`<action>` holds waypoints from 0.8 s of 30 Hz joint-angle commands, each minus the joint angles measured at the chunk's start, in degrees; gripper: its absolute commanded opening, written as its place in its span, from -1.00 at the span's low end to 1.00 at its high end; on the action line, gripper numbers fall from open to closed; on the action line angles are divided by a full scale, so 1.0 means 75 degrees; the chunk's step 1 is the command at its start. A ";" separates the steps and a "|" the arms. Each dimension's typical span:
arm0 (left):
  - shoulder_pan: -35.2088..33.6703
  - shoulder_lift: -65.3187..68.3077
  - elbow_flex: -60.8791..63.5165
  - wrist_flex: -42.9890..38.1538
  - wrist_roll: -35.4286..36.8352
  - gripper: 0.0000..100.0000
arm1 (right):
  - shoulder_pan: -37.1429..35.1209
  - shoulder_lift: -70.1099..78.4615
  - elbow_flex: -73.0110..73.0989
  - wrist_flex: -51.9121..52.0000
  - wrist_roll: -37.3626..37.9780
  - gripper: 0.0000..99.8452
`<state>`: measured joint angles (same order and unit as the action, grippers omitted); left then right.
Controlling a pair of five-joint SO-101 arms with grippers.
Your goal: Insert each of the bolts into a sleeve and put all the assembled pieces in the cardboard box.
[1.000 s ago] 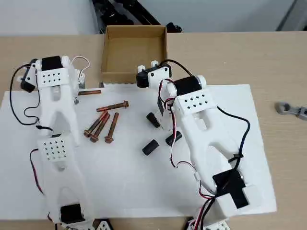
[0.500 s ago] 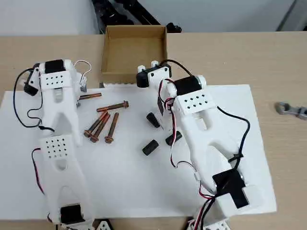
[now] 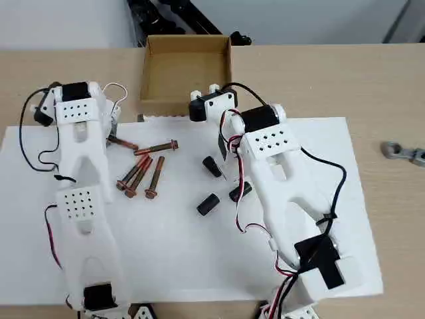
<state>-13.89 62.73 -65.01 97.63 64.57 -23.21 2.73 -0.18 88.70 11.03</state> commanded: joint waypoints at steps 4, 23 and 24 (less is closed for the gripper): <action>-0.0012 0.0012 -0.1776 0.0375 -0.0738 -0.99 | -0.0006 -0.0029 -0.0316 -0.0018 0.0059 -0.99; 0.1547 -0.1078 -0.4132 0.0387 -0.5615 -0.99 | 0.0662 -0.0486 -0.0973 -0.0029 -0.1102 -0.99; 0.1571 -0.1301 -0.4108 0.0387 -0.5802 -0.99 | 0.0815 -0.0639 -0.1090 -0.0029 -0.1125 -0.99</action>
<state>-3.52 61.85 -93.14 99.38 25.19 -20.22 2.29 -4.04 88.70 4.18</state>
